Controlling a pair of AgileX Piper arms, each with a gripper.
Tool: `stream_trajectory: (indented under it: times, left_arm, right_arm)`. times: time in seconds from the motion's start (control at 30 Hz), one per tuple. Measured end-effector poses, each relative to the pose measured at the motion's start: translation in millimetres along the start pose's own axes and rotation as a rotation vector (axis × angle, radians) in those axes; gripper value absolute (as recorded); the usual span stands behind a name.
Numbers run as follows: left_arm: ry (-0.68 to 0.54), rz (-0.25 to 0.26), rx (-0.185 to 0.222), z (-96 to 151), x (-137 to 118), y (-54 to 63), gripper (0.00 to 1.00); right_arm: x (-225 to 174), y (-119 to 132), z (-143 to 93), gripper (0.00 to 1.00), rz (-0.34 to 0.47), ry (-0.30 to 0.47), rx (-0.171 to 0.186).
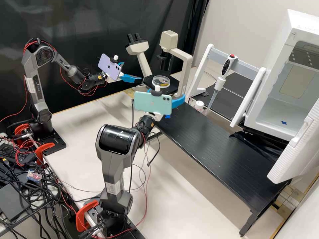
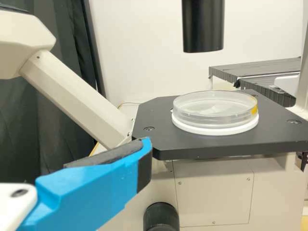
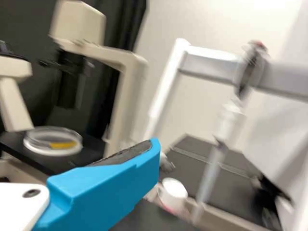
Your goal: Move the petri dish to the bench
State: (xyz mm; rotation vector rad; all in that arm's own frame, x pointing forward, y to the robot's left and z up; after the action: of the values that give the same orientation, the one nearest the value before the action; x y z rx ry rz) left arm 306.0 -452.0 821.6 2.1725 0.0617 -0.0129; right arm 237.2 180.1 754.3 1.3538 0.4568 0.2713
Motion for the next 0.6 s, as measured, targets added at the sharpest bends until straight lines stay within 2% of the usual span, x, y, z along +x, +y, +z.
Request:
stream_trajectory:
  times: [0.2,0.37,0.6]
  left_arm:
    - [0.0,0.0,0.0,0,0,0.0,1.0]
    - [0.0,0.0,0.0,0,0,0.0,1.0]
    - [0.0,0.0,0.0,0,0,0.0,1.0]
  right_arm:
    - [19,-6,-38,1.0,-0.025,0.091,-0.042]
    - [31,-10,-54,1.0,-0.057,0.122,-0.061]
    - [54,-22,-67,1.0,-0.114,0.12,-0.046]
